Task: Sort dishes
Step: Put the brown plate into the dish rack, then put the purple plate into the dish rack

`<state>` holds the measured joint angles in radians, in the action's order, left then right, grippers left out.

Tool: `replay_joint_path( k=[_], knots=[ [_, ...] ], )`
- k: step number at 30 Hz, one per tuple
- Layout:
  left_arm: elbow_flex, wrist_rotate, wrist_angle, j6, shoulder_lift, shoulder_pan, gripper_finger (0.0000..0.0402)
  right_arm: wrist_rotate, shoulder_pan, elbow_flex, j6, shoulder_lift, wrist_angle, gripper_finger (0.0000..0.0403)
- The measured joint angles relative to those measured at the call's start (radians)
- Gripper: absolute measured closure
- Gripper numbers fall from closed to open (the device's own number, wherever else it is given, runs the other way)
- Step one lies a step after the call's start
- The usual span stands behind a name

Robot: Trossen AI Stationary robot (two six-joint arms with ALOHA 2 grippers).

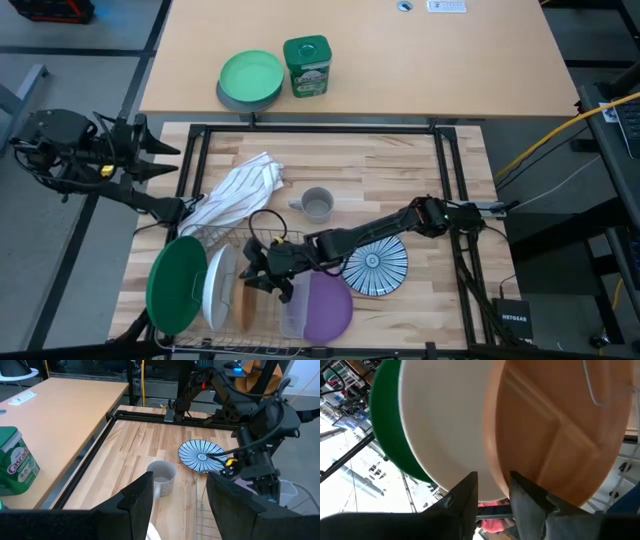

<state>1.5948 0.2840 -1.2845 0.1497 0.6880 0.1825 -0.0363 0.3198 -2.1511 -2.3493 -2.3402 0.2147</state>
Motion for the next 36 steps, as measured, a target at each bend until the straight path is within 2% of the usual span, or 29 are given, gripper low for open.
replay_joint_path(
  k=[13, 22, 29, 36],
  knots=[
    [0.000, 0.000, -0.070, 0.006, 0.000, 0.000, 0.0229, 0.007, -0.010, -0.002, 0.028, 0.000, 0.045, 0.0292],
    [0.000, 0.000, -0.069, 0.002, 0.000, 0.000, 0.0229, 0.003, -0.035, -0.002, 0.115, 0.060, 0.215, 0.0292],
    [0.000, 0.000, -0.070, 0.009, -0.001, 0.000, 0.0229, -0.015, -0.041, -0.002, 0.283, 0.124, 0.297, 0.0292],
    [0.000, 0.000, -0.070, 0.009, -0.001, 0.000, 0.0229, -0.024, -0.031, -0.002, 0.656, 0.215, 0.441, 0.0292]
  ],
)
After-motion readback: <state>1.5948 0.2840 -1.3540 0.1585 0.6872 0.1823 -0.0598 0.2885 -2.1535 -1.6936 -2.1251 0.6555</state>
